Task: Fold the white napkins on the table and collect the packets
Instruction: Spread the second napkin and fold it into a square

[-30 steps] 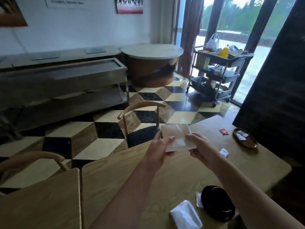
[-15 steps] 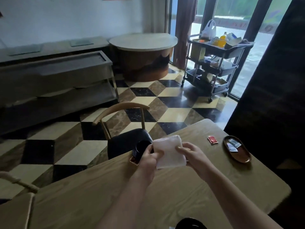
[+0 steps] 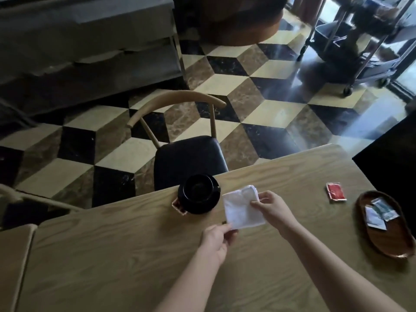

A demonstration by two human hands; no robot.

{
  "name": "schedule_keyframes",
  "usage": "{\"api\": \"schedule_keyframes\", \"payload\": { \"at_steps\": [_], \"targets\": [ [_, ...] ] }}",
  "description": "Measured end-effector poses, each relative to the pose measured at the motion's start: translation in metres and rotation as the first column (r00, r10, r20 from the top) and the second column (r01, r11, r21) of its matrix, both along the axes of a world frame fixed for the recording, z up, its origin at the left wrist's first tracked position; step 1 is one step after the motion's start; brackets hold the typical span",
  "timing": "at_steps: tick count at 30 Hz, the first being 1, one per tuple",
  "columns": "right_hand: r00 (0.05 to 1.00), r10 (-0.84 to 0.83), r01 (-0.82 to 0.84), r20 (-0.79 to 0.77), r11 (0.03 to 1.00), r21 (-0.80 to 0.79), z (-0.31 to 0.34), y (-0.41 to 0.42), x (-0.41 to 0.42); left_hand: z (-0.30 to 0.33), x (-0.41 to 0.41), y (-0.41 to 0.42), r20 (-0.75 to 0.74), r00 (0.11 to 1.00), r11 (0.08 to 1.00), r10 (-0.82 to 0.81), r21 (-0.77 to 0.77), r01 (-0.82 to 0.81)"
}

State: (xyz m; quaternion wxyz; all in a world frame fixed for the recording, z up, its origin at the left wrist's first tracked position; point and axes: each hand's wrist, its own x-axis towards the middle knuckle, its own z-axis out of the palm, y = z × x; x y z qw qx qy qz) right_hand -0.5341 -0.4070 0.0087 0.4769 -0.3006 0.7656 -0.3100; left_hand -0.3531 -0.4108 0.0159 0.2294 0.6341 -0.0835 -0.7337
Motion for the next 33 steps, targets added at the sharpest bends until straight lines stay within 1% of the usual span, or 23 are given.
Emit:
{"api": "schedule_keyframes", "payload": {
  "at_steps": [3,5,7,9,11,14,17,20,22,24,27,29,31,32,33],
  "targets": [
    [0.993,0.056,-0.053,-0.105,0.998,0.034,-0.019,-0.035,-0.01,-0.021,-0.017,-0.023,0.084,0.996,0.999,0.036,-0.014,-0.035],
    [0.98,0.074,-0.068,-0.183,0.997,0.041,-0.029,-0.055,-0.017,-0.035,-0.032,-0.035,0.127,0.99,0.998,0.063,-0.02,-0.06],
    [0.969,0.077,-0.071,-0.236,0.997,0.036,-0.04,-0.069,-0.022,-0.046,-0.045,-0.045,0.176,0.981,0.996,0.081,-0.058,-0.072],
    [0.969,0.053,-0.046,-0.241,0.998,0.033,-0.052,-0.077,-0.025,-0.058,-0.054,-0.054,0.264,0.958,0.991,0.116,-0.095,-0.094],
    [0.977,0.023,-0.017,-0.212,0.999,0.029,-0.061,-0.082,-0.025,-0.065,-0.059,-0.06,0.326,0.93,0.985,0.171,-0.088,-0.15],
    [0.977,0.04,-0.033,-0.208,0.999,0.036,-0.072,-0.087,-0.023,-0.073,-0.062,-0.067,0.411,0.885,0.976,0.217,-0.091,-0.197],
    [0.946,0.092,-0.075,-0.312,0.995,0.066,-0.078,-0.089,-0.02,-0.081,-0.063,-0.069,0.426,0.865,0.964,0.265,-0.089,-0.252],
    [0.917,0.109,-0.075,-0.385,0.992,0.102,-0.078,-0.089,-0.017,-0.089,-0.067,-0.067,0.435,0.845,0.946,0.313,-0.065,-0.317],
    [0.902,0.134,-0.086,-0.409,0.987,0.135,-0.076,-0.091,-0.013,-0.092,-0.068,-0.067,0.436,0.846,0.947,0.306,-0.052,-0.316],
    [0.911,0.146,-0.095,-0.387,0.984,0.148,-0.071,-0.09,-0.009,-0.091,-0.066,-0.067,0.412,0.86,0.948,0.302,-0.036,-0.316],
    [0.924,0.089,-0.056,-0.372,0.994,0.099,-0.055,-0.074,0.006,-0.075,-0.051,-0.058,0.338,0.908,0.967,0.248,-0.034,-0.252],
    [0.934,-0.022,0.013,-0.357,1.0,-0.028,-0.038,-0.047,0.03,-0.059,-0.028,-0.038,0.329,0.929,0.984,0.171,-0.101,-0.146],
    [0.955,-0.106,0.062,-0.278,0.984,-0.166,-0.023,-0.009,0.067,-0.045,0.008,-0.006,0.357,0.931,0.983,0.071,-0.182,-0.005],
    [0.963,-0.101,0.052,-0.248,0.979,-0.195,-0.018,0.011,0.087,-0.04,0.027,0.011,0.356,0.934,0.975,0.031,-0.215,0.05],
    [0.973,-0.06,0.016,-0.223,0.98,-0.198,-0.013,0.032,0.11,-0.036,0.052,0.032,0.353,0.936,0.969,0.011,-0.236,0.077]
  ]
}}
